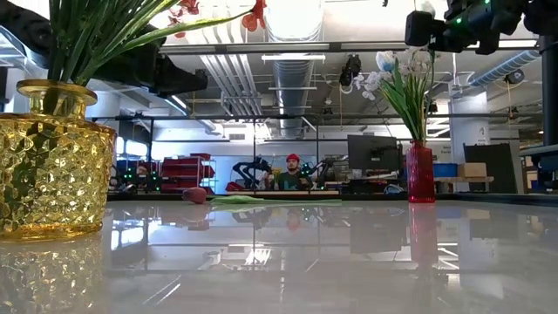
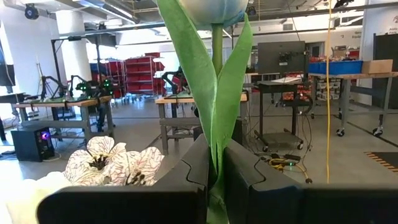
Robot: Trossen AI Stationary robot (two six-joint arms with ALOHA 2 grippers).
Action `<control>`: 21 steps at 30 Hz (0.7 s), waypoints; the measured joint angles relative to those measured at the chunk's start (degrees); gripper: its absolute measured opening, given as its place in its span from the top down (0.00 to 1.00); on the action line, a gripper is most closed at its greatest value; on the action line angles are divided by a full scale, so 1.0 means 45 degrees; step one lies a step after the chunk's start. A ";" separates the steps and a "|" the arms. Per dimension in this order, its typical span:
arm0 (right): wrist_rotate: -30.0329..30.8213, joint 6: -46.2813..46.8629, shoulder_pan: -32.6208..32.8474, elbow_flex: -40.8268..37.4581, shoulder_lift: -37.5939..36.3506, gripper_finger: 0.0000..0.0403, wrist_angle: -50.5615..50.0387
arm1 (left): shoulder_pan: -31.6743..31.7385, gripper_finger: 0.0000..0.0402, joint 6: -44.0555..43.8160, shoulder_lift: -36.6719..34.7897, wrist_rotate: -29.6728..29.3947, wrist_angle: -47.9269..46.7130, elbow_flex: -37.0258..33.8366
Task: Sort flowers into vase by color
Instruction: Put the white tulip into the red vase
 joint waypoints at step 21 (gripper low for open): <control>0.0005 0.0223 0.0002 0.0004 0.0005 0.96 -0.0369 | 0.0800 0.71 0.0185 0.0630 -0.0455 0.2242 0.0010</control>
